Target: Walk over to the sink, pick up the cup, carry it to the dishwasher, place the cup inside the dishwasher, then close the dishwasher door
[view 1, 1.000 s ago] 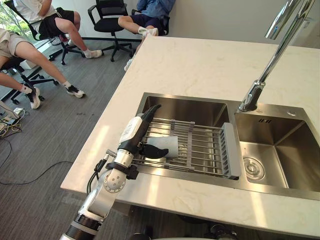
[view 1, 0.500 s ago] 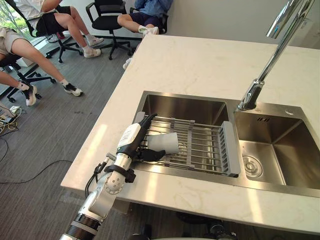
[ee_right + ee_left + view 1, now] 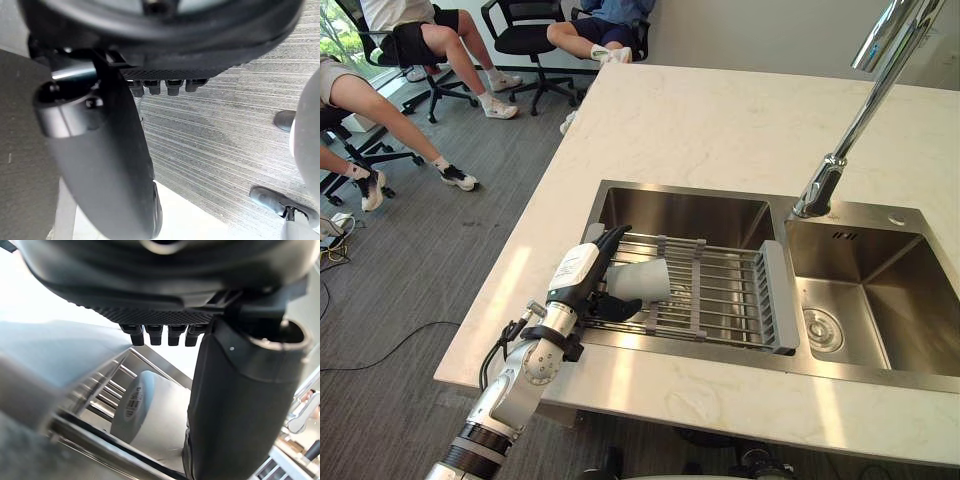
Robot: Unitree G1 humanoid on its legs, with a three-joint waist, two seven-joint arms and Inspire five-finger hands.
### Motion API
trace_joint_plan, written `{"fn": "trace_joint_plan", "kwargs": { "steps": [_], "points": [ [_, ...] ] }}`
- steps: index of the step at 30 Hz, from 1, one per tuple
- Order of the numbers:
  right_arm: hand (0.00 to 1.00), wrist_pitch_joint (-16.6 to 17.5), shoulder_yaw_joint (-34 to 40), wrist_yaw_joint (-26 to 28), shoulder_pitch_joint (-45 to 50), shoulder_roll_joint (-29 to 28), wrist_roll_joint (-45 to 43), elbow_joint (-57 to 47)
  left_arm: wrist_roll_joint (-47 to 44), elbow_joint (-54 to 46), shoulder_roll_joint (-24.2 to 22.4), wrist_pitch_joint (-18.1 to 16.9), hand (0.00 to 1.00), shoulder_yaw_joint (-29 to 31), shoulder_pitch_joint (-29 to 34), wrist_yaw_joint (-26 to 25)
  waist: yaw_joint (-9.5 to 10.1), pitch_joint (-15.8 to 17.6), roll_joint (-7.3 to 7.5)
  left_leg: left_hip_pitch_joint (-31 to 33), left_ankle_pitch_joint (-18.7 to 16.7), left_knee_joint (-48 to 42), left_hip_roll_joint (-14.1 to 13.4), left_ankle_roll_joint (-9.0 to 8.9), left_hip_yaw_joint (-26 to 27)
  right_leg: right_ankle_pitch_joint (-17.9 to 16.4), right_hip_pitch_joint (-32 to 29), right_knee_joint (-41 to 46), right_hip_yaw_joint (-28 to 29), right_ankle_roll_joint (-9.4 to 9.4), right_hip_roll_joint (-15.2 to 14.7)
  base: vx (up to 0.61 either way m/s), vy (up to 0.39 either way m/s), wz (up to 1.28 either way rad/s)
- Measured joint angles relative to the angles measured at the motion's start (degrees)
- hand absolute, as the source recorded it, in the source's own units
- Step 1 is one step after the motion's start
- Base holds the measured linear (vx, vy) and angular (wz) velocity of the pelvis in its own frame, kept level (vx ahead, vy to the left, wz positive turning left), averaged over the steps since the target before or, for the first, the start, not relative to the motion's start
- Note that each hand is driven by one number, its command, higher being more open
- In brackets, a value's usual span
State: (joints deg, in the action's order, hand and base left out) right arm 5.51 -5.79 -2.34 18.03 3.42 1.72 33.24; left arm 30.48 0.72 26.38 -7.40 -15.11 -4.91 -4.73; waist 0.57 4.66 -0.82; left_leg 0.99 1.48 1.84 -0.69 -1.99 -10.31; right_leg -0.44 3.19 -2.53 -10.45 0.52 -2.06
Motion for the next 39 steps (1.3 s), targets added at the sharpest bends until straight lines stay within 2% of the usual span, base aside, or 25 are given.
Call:
{"fn": "trace_joint_plan", "kwargs": {
  "steps": [3,19,31,39],
  "points": [
    [1.0,0.0,0.0,0.0,0.0,0.0,0.0,0.0,0.0,0.0,1.8,0.0,1.0,0.0,-0.3,0.2,-0.02,0.1,-0.12,0.0,0.0,0.0,0.0,-0.02,0.0,0.0,0.0,-0.2,0.0,0.0,0.0,0.0,0.0,0.0],
    [1.0,-0.2,0.4,0.0,0.0,1.4,0.0,-0.1,1.2,-2.4,2.0,0.1,1.0,-0.7,-0.4,0.6,-0.06,1.5,-1.02,-0.4,-0.1,0.0,-0.1,-0.1,-0.1,-1.0,-0.1,1.4,0.0,-0.21,-0.1,0.0,0.0,0.0],
    [1.0,-0.8,0.4,0.0,-0.1,1.7,0.0,-0.1,0.9,-2.8,4.6,0.3,1.0,-4.1,-3.1,4.9,-0.41,1.6,-1.19,-0.4,-0.1,0.0,0.0,-0.09,-0.3,-1.2,-0.1,1.5,-0.3,-0.24,-0.2,0.0,0.0,0.0],
    [1.0,-1.1,0.4,0.1,-1.7,2.5,-0.1,1.2,-1.4,0.0,6.9,0.3,1.0,-6.0,-5.9,6.3,-1.02,2.1,-2.0,-0.6,0.0,-0.1,0.4,-0.06,-0.9,-1.2,0.3,1.3,-1.0,-0.22,-0.4,-0.01,0.003,0.04]
  ]
}}
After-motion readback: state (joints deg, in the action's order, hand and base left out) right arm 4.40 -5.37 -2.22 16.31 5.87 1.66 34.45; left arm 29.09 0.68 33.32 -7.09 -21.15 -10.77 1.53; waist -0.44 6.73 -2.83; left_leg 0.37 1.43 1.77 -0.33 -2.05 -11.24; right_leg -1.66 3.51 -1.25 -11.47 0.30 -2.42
